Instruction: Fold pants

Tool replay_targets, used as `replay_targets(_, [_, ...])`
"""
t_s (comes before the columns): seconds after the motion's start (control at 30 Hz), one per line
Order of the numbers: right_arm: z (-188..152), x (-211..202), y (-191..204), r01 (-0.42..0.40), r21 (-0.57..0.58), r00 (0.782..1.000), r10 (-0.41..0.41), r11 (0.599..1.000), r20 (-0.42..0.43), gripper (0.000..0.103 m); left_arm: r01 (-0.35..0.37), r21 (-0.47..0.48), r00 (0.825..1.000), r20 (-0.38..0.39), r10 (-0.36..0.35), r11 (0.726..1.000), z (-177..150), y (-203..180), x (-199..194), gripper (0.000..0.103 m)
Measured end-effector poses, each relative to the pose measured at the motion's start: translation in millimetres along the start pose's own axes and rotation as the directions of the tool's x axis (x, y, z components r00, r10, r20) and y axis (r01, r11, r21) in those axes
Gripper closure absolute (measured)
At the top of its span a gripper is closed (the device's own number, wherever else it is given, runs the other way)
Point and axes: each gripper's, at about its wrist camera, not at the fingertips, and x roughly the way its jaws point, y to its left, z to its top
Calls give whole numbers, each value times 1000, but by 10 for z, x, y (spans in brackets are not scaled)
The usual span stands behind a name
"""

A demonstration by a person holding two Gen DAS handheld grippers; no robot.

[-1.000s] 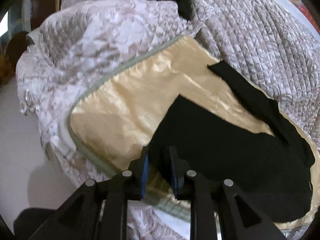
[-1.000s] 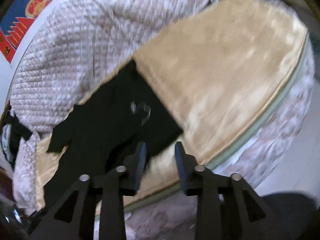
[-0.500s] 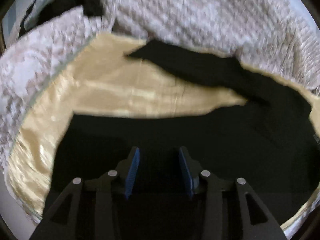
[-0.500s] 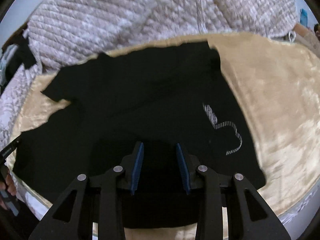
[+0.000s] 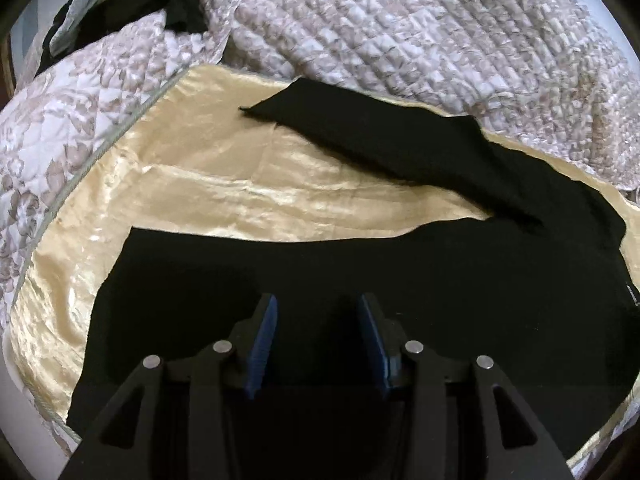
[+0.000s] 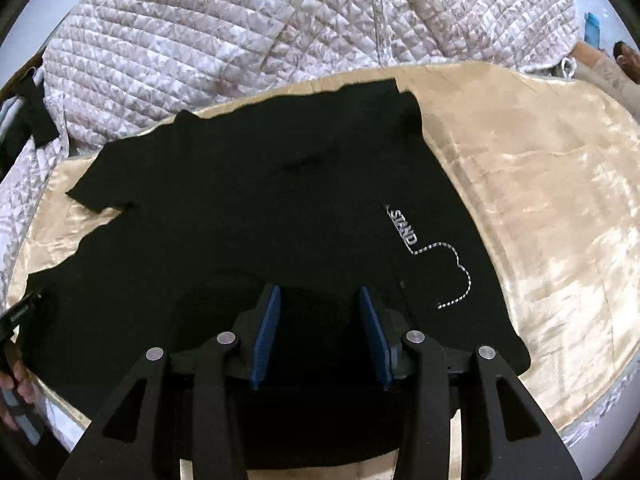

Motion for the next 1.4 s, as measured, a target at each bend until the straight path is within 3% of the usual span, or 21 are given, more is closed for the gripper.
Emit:
replay_targets(0.2, [-59, -23, 158, -67, -32, 998, 67, 997, 6, 60, 25, 52, 999, 31, -26, 998, -18, -107, -117, 50])
replay_targets(0.3, [-83, 15, 252, -77, -67, 997, 77, 995, -13, 51, 2, 83, 1000, -13, -1, 997, -66, -121, 37, 48])
replay_targets(0.53, [-107, -24, 159, -58, -33, 998, 58, 998, 21, 51, -5, 45, 1000, -13, 5, 999, -24, -66, 58, 47])
replay_targets(0.73, [-63, 78, 127, -49, -22, 998, 49, 999, -25, 51, 46, 25, 997, -59, -45, 999, 78, -92, 114, 47])
replay_targets(1.07, [448, 242, 265, -145, -64, 988, 141, 987, -58, 45, 97, 67, 994, -48, -94, 993, 662, -228, 260, 43])
replay_targets(1.4, [1176, 757, 418, -159, -108, 986, 153, 981, -67, 42, 116, 121, 993, -47, -111, 986, 1379, -489, 887, 40])
